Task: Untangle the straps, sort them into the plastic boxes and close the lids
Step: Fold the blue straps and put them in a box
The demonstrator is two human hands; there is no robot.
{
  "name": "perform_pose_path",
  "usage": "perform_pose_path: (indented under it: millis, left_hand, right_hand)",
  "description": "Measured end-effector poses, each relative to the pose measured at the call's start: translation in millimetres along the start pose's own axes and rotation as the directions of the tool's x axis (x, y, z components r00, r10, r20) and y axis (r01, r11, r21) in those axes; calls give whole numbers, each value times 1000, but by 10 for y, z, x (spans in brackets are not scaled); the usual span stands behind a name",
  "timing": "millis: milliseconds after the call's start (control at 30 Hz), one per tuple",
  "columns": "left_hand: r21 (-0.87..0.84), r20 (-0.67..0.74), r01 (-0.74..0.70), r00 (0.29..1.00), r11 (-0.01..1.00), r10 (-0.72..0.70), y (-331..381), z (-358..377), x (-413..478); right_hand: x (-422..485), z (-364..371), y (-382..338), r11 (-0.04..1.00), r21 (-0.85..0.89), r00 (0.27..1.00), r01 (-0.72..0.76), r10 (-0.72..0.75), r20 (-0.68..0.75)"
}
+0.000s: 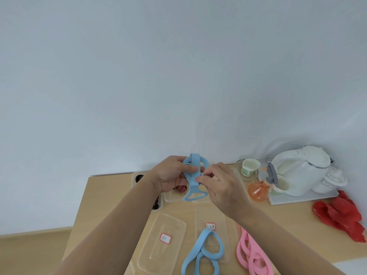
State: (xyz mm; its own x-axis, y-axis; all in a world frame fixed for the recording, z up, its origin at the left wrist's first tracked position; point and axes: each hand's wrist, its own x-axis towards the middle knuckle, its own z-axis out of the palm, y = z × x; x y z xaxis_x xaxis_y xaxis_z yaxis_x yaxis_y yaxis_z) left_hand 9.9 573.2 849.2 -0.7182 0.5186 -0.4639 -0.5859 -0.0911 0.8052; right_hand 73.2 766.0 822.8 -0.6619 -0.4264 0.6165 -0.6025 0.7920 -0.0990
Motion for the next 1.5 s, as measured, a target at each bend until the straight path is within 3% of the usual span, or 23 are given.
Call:
perform_pose_path:
  millis: [133,433,633,733,833,1000,1233,1400,1500]
  left_hand:
    - [60,-95,-48,994,997,54,4,19,25]
    - [-111,-136,0,991,994,-15,65,81,45]
    - [-196,-201,-7,979,981,-33,68,78,11]
    - [-246,-198,22,977,969,-72,69,63,-21]
    - [-234,-218,31,972,972,-83,89,64,-51]
    - [-251,-195,52,975,967,-103,154,98,-93]
    - [-222,-259,7,964,975,-66,187,69,-90]
    - [-77,-313,-115,946,990,86,105,82,-89]
    - [58,-261,-170,948,984,179,54,92,-120]
  right_hand:
    - [-95,46,8,1000,0,1000,-8,8,-25]
    - [-399,191,15,988,-143,996,61,-69,-50]
    - [-302,180,13,986,-87,989,145,-147,-14]
    - [-273,142,32,982,-114,985,150,-159,-67]
    - [-218,73,109,986,-106,986,127,-138,-99]
    - [-140,119,190,968,-123,975,221,-224,-11]
    - [-45,100,103,961,-56,959,270,-273,-75]
    - [13,88,-46,979,137,987,149,-139,-85]
    - [79,22,-214,896,425,982,-127,175,-76]
